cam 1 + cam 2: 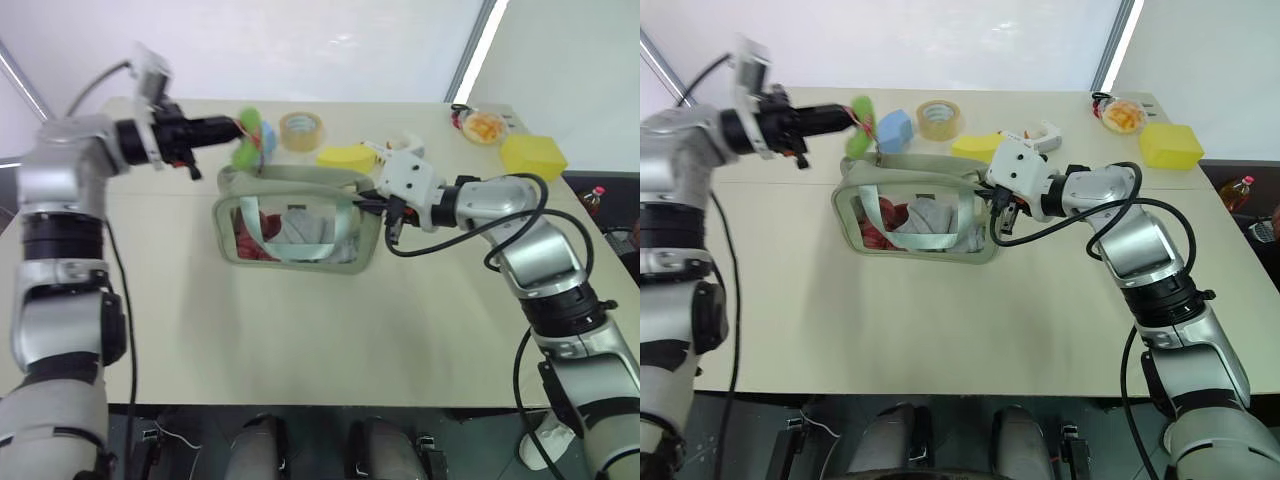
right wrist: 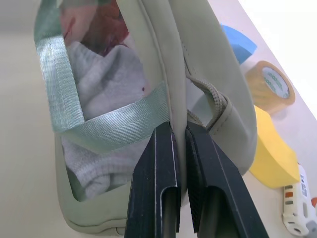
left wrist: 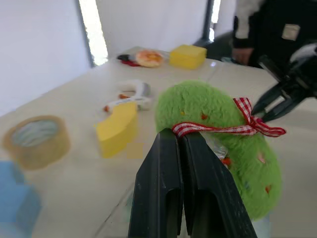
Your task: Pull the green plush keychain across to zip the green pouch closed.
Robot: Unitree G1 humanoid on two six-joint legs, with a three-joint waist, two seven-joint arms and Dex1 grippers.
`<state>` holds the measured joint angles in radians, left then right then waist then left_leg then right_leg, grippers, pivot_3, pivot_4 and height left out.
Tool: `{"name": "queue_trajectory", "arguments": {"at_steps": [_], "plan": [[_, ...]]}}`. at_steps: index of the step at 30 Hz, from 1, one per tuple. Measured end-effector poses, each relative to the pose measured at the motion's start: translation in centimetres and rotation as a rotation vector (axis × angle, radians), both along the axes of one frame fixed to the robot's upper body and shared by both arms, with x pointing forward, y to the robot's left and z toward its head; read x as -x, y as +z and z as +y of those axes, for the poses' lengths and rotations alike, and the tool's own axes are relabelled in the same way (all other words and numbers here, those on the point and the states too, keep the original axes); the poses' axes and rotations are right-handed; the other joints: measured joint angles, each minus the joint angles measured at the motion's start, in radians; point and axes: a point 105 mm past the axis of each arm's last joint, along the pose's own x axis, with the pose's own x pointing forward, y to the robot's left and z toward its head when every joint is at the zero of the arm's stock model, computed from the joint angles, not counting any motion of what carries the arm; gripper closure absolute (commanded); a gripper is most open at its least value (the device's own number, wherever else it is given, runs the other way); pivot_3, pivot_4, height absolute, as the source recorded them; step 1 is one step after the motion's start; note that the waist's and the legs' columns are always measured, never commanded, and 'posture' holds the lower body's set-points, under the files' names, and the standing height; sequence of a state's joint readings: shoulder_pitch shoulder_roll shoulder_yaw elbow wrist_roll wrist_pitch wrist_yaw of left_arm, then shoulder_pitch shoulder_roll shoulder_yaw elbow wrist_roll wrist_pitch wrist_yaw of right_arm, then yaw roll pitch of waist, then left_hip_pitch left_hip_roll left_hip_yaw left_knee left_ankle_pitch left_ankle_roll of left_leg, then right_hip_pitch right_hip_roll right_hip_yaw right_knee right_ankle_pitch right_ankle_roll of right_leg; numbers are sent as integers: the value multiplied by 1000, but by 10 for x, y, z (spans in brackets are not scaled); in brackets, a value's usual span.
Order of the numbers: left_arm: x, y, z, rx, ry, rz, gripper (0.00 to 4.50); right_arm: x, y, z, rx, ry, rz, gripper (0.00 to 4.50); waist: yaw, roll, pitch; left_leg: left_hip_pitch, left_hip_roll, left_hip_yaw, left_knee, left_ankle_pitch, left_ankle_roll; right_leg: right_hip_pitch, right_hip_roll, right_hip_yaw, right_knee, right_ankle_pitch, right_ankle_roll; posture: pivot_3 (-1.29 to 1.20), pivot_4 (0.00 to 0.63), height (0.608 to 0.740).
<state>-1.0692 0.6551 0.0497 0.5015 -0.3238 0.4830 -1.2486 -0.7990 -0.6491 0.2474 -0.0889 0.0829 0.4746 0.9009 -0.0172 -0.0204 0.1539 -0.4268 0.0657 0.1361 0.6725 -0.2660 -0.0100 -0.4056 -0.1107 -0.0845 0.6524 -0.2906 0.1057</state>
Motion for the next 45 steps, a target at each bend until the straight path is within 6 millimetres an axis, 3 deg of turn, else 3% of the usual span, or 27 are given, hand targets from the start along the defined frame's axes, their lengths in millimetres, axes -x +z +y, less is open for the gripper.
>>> {"name": "queue_trajectory", "arguments": {"at_steps": [3,6,12,17,22,24,28,35,40,42,43,45], "plan": [[1,-12,-13,-54,-31,7,4463,0,0,1,-1,1,2,4500,-3,0,0,0,0,0,-1,0,0,-1,0,0,1,0,0,0,150,740],[1,-13,-15,-88,-37,-14,3606,1,0,1,0,-3,7,4500,0,0,0,0,0,0,-1,0,0,-1,0,0,0,0,0,0,150,740],[-3,-2,-8,-101,-14,-42,600,2,0,1,0,-8,11,4500,2,0,0,0,0,0,-1,0,0,-1,0,0,-1,0,0,0,150,740],[4,27,17,-183,27,-135,600,3,0,2,0,-6,10,4500,-1,0,0,0,0,1,-2,0,0,-1,0,0,-1,0,0,0,150,740],[20,35,47,-260,68,-122,600,3,-1,1,0,-6,10,4500,-1,0,0,0,0,1,-2,0,0,-1,0,1,-1,0,0,0,150,740],[33,23,53,-303,51,-75,600,3,-1,1,0,-6,9,4500,-1,1,0,0,0,0,-3,0,0,-1,0,1,0,0,0,0,150,740],[51,-24,46,-347,-13,53,600,1,-1,0,-2,-12,9,4500,3,1,0,0,1,-1,-1,0,0,0,0,1,-1,0,0,0,150,740],[33,-56,40,-415,72,-2,600,2,-1,2,-7,-2,10,4500,0,1,0,0,1,1,-1,0,0,-1,0,1,-1,0,0,0,150,740],[25,-65,42,-408,89,3,2963,3,-1,3,-7,-4,14,4500,2,1,0,0,1,1,-2,0,0,-1,0,1,-1,0,0,0,150,740],[24,-66,41,-406,84,-1,4139,4,-1,3,-5,-4,14,4500,3,1,0,0,1,1,-2,0,0,-1,0,1,-1,0,0,0,150,740],[23,-66,40,-402,78,-3,4384,4,-1,3,-4,-4,14,4500,3,1,0,0,1,1,-2,0,0,-1,0,1,-1,0,0,0,150,740],[22,-67,40,-402,79,-4,4384,6,-1,3,-1,-4,17,4500,3,1,0,0,1,1,-2,0,0,-1,0,1,-1,0,0,0,150,740]]}}
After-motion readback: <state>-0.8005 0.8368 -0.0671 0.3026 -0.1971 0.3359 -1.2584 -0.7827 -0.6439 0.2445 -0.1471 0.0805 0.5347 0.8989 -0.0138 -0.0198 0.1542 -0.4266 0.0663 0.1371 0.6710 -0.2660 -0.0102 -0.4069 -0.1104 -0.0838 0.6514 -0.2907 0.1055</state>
